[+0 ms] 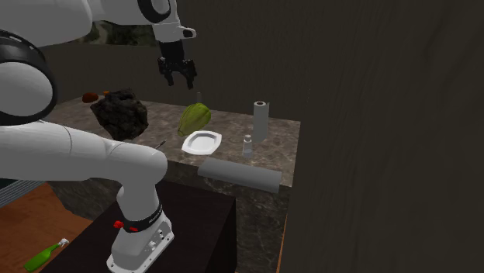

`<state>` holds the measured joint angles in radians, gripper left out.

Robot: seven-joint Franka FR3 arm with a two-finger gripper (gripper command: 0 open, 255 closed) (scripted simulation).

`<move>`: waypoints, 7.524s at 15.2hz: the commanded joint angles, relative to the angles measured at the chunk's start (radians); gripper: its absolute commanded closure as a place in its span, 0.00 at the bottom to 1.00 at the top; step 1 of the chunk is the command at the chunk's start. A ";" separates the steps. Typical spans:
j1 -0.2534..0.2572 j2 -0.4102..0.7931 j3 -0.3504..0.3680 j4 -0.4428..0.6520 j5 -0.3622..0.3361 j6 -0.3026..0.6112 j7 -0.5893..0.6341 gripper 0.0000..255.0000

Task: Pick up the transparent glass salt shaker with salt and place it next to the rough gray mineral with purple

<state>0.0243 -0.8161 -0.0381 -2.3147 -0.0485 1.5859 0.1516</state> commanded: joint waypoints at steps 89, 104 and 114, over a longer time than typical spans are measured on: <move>0.115 0.363 -0.673 0.086 -0.013 0.433 -0.699 1.00; 0.126 0.363 -0.638 0.282 -0.003 0.237 -0.668 1.00; 0.137 0.367 -0.603 0.398 0.006 0.126 -0.630 1.00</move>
<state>0.1617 -0.4399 -0.6572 -1.9143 -0.0396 1.7175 -0.4958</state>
